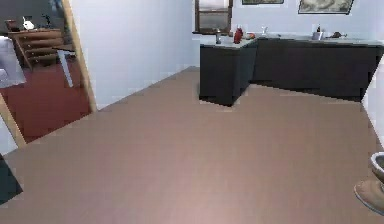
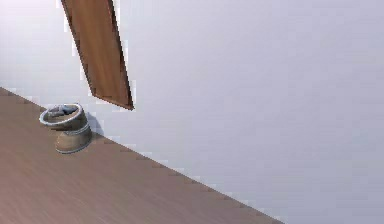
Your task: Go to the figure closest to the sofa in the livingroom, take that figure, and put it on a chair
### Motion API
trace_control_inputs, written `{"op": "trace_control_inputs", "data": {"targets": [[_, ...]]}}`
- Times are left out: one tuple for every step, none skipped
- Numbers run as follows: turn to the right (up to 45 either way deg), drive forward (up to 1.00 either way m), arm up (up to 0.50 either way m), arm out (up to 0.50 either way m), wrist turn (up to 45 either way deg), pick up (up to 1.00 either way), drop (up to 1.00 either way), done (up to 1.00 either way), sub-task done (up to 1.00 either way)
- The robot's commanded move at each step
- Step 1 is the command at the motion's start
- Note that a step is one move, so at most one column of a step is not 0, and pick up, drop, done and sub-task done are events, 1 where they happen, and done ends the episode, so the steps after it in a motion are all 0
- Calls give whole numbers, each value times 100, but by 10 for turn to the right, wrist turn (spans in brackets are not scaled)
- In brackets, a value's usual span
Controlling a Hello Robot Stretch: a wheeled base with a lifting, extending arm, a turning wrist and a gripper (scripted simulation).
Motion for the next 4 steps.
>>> {"op": "trace_control_inputs", "data": {"targets": [[0,40,0,0,0,0,0,0,0],[-420,0,0,0,0,0,0,0,0],[0,100,0,0,0,0,0,0,0],[0,100,0,0,0,0,0,0,0]]}}
